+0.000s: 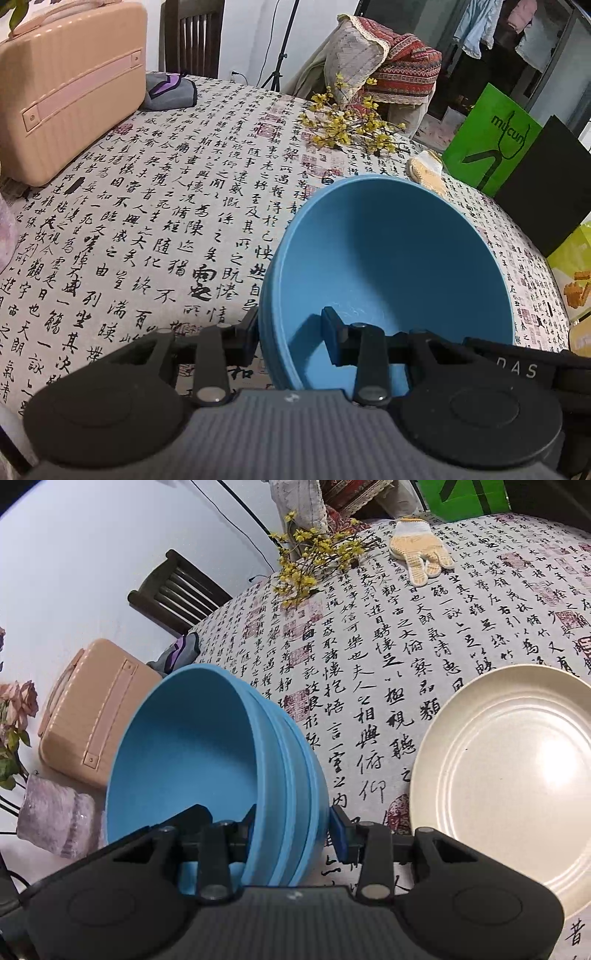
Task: Organize plates and bowls
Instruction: 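Carry the blue bowl stack with both grippers toward the cream plates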
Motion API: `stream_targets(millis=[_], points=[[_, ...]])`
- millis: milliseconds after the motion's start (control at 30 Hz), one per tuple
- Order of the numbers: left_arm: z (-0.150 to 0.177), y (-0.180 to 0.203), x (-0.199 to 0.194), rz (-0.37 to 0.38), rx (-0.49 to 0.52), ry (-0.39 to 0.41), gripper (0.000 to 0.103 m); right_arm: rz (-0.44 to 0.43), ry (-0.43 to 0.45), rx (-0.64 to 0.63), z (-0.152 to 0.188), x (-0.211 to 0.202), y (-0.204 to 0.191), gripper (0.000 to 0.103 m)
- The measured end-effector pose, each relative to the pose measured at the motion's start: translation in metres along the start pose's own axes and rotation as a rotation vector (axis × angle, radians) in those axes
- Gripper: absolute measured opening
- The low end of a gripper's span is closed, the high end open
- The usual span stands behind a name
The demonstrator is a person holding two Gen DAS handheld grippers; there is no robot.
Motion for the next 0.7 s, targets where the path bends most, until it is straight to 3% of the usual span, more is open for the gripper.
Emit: stream_targets(millis=[700], points=[[0.010,0.050,0.001,0.014,0.052,0.003,0.035,-0.006,0.040,0.037,-0.003,-0.029,0.042,0.037]])
Point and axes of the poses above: each gripper's, at about its wrist camera, not at the fingertips, and x roughly the way its jaws point, y to its right, z to its underside, the point moved 1 cm from there along x, roughly the way its jaws point, and after that the axes turned 2 degrees about -y, right-handed, at the moved point
